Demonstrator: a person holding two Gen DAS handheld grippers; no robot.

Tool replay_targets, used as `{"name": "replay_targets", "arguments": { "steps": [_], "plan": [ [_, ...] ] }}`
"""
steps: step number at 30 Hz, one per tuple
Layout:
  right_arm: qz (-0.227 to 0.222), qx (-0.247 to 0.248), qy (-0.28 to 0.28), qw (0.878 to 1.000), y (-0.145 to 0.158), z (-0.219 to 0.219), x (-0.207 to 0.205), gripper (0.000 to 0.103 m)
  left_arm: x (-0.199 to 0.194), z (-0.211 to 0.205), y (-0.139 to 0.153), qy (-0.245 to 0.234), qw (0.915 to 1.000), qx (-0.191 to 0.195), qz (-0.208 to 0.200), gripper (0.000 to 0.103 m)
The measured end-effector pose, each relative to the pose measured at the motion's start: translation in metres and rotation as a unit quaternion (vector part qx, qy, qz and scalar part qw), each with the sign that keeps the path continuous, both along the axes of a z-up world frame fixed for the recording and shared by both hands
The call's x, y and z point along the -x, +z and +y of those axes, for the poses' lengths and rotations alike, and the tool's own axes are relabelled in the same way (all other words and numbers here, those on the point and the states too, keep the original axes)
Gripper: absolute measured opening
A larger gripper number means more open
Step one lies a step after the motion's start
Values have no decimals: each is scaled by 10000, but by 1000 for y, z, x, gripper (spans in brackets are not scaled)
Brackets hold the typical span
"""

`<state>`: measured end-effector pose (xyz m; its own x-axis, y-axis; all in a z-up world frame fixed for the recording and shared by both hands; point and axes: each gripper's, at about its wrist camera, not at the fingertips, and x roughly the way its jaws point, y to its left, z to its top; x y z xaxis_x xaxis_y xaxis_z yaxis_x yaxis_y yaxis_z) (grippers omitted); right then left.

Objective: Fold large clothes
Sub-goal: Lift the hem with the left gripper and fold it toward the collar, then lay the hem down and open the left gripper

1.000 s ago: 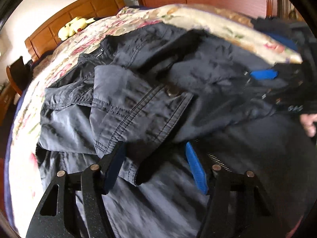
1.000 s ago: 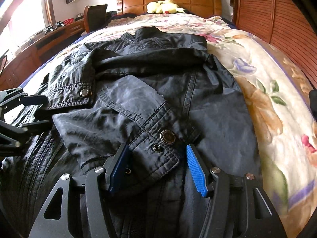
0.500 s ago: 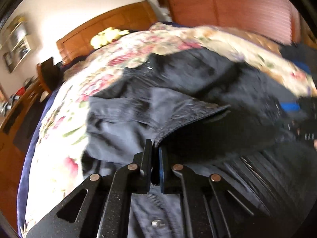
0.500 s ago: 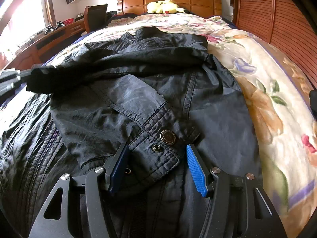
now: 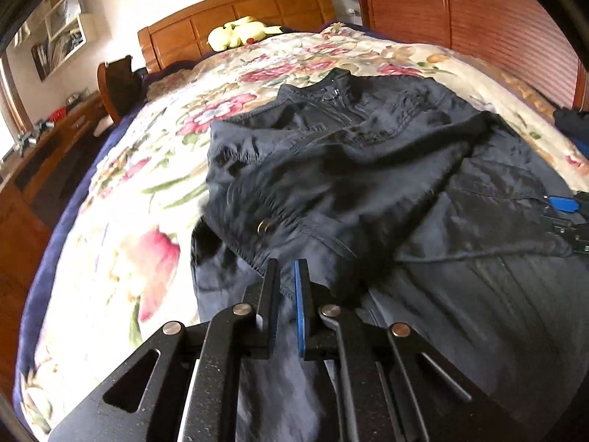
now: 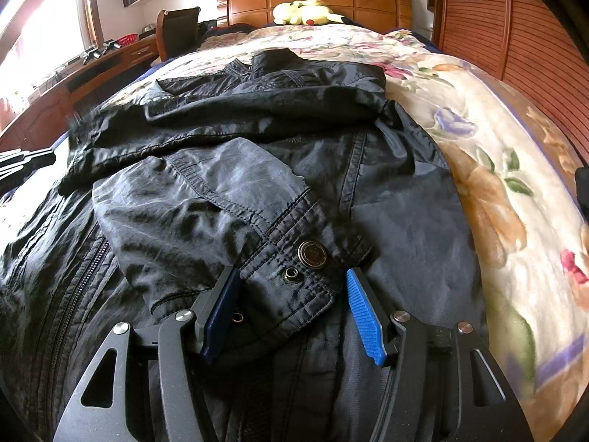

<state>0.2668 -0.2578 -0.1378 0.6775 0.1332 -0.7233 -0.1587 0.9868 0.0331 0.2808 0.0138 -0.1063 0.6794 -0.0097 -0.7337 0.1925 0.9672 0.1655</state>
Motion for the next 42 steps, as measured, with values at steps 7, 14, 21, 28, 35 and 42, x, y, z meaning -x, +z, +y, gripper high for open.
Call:
{"name": "replay_targets", "arguments": {
  "steps": [7,14,21,28,35,42],
  "plan": [
    [-2,3,1,10000,0,0,0,61,7,11,-3,-107,9986,490,181,37],
    [-5,1,4,10000,0,0,0,61,2,10,-17,-137,9972,597,434,37],
    [-7,3,8,10000,0,-1,0,61,-10,7,-26,-10,9967,504,629,38],
    [-9,3,8,10000,0,-1,1,61,-15,9,-26,-39,9959,641,632,31],
    [-9,4,9,10000,0,0,1,62,2,0,-6,-334,9969,616,353,3],
    [-10,8,11,10000,0,0,1,62,40,-9,27,-571,9957,725,108,11]
  ]
}}
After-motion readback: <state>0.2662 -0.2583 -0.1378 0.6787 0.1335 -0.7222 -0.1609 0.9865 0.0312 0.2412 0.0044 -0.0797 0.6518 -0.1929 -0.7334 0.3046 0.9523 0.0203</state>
